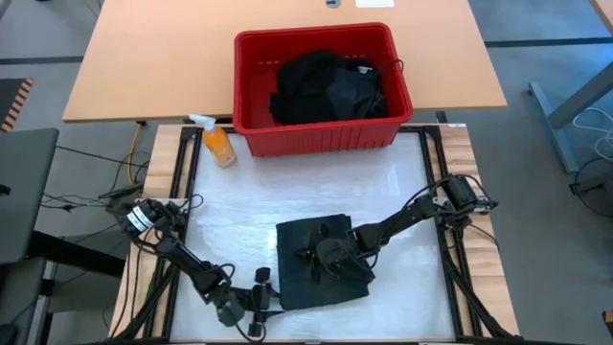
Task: Fold Laundry from Bin
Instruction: Fold the dark blue pants
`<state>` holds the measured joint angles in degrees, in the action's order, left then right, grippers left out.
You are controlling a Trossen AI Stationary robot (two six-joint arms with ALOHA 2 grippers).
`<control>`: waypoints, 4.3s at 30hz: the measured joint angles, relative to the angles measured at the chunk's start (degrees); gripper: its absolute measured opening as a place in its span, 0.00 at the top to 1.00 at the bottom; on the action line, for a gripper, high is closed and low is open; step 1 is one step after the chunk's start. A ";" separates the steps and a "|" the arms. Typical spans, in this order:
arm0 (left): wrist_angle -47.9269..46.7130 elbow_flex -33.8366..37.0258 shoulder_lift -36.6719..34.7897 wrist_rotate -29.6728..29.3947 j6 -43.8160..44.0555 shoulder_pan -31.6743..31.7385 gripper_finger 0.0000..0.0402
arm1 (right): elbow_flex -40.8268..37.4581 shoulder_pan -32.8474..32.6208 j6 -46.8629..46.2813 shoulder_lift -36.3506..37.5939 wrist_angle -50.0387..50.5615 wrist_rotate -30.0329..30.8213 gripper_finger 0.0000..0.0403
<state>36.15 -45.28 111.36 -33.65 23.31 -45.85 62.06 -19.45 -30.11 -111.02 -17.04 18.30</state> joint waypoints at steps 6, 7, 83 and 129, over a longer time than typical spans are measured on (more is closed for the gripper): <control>2.62 -3.33 4.79 5.03 -0.38 0.26 0.59 | -0.02 0.06 -0.28 -1.07 1.62 3.77 0.96; 2.64 -4.06 5.52 5.95 -0.45 0.25 0.59 | -0.02 0.25 -1.01 -1.72 1.72 3.93 0.96; -39.06 -5.95 -12.40 15.29 1.58 10.49 1.00 | -17.77 -12.03 2.03 22.74 9.51 15.03 0.96; -46.84 -5.84 -24.13 2.94 7.71 20.31 1.00 | -30.58 -9.38 -6.54 15.20 -10.07 13.30 0.96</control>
<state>-10.68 -51.11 87.23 -30.72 31.02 -25.54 31.48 -28.83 -36.65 -95.82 -27.11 31.60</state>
